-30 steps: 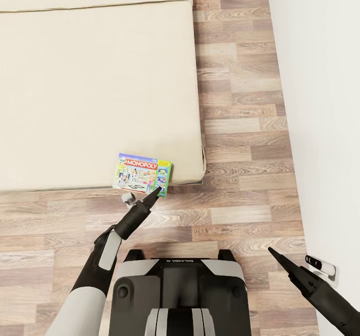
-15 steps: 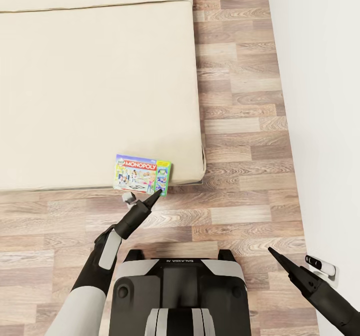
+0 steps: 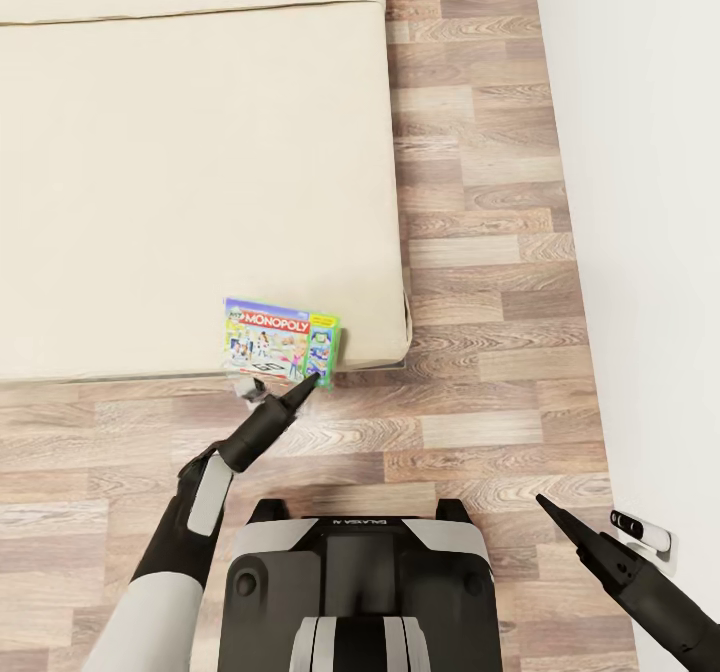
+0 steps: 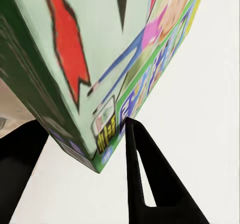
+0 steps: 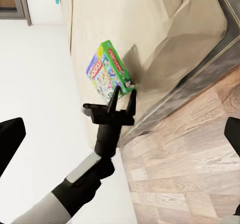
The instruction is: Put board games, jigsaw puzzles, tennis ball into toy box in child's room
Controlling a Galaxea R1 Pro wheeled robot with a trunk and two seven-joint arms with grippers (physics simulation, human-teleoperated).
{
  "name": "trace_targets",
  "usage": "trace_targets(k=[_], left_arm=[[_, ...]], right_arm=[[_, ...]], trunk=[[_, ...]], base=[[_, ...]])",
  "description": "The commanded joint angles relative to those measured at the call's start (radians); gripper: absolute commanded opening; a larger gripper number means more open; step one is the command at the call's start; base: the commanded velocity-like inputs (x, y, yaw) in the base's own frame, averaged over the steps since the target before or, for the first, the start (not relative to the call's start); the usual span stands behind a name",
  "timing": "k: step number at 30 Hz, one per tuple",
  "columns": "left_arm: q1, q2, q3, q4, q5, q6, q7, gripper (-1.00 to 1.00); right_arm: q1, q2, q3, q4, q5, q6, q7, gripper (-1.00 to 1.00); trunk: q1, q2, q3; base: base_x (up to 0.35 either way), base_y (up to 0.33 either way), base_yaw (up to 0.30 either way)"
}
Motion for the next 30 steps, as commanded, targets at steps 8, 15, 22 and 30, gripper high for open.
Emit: trace_targets(k=[8,15,22,30], left_arm=[[0.017,0.059,-0.004,-0.139,0.002,0.185,-0.095,-1.0],[0.04,0.155,-0.013,-0.28,0.0,0.386,-0.125,-1.0],[0.089,0.249,-0.036,-0.401,0.002,0.481,-0.15,-1.0],[0.102,0.403,-0.114,-0.424,0.001,0.51,-0.312,-1.0]], right_arm=[[0.001,0.0,0.001,0.0,-0.006,0.008,-0.002,1.0],[0.001,0.0,0.001,0.0,-0.005,0.007,-0.005,1.0],[0.001,0.0,0.002,0.0,-0.004,0.007,-0.006,1.0],[0.001,0.0,0.001,0.001,-0.004,0.006,-0.006,1.0]], trunk=[[0.0,0.0,0.0],[0.0,0.0,0.0],[0.0,0.0,0.0],[0.0,0.0,0.0]], base=[[0.0,0.0,0.0],[0.0,0.0,0.0],[0.0,0.0,0.0],[0.0,0.0,0.0]])
